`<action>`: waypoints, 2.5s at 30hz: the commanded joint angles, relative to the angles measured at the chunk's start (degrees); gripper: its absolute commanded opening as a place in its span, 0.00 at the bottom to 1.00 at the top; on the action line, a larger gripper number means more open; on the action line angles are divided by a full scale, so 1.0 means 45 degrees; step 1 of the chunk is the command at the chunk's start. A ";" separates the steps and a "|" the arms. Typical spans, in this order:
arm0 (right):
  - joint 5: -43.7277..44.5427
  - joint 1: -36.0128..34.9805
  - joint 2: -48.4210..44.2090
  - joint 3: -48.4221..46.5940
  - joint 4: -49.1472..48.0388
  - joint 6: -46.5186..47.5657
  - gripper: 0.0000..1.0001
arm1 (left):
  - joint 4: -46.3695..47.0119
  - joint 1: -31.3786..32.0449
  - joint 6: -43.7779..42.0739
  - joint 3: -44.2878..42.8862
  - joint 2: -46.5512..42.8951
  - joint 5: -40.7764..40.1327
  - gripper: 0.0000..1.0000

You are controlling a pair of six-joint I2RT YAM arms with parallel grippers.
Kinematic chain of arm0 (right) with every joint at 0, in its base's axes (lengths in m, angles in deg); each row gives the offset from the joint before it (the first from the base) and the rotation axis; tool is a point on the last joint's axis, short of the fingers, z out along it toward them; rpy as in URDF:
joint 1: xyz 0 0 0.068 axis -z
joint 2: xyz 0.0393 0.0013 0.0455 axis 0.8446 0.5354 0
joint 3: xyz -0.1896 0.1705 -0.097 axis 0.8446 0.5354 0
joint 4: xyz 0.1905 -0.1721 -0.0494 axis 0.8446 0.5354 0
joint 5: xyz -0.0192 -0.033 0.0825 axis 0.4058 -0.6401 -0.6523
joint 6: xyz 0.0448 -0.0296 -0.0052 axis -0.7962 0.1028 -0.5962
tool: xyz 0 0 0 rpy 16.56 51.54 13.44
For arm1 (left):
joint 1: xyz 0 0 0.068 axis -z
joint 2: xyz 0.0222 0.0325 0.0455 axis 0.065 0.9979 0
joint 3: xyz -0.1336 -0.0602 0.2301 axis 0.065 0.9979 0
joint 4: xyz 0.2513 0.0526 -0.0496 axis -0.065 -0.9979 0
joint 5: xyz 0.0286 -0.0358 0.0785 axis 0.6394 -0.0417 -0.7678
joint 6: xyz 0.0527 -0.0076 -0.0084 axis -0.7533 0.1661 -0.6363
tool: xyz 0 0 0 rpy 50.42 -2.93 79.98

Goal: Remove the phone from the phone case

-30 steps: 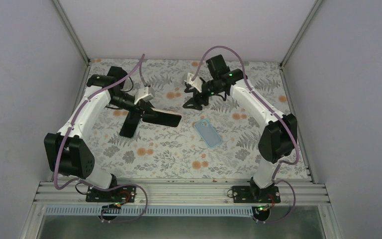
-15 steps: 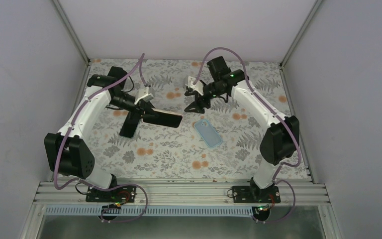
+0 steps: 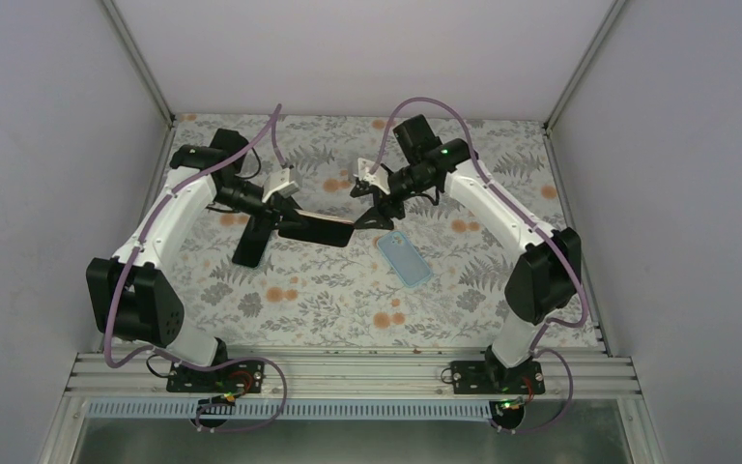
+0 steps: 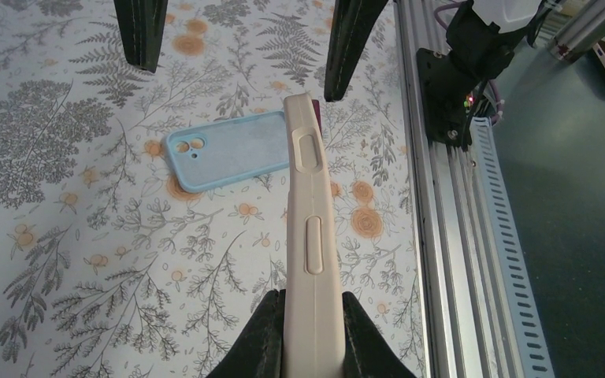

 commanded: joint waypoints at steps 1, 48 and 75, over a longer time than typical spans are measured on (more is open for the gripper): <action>-0.0281 -0.0093 -0.0131 0.0121 -0.0304 -0.0232 0.84 | 0.0187 0.0056 -0.0072 0.0001 -0.0194 0.0801 0.02; 0.0255 0.0268 0.1116 -0.0997 -0.0132 -0.0080 0.81 | 0.0044 0.0724 -0.0370 0.0084 -0.0820 -0.0096 0.02; 0.0276 0.0330 0.1235 -0.1020 -0.0082 0.0179 0.81 | -0.0253 0.1243 -0.0480 -0.0250 -0.0740 -0.0159 0.02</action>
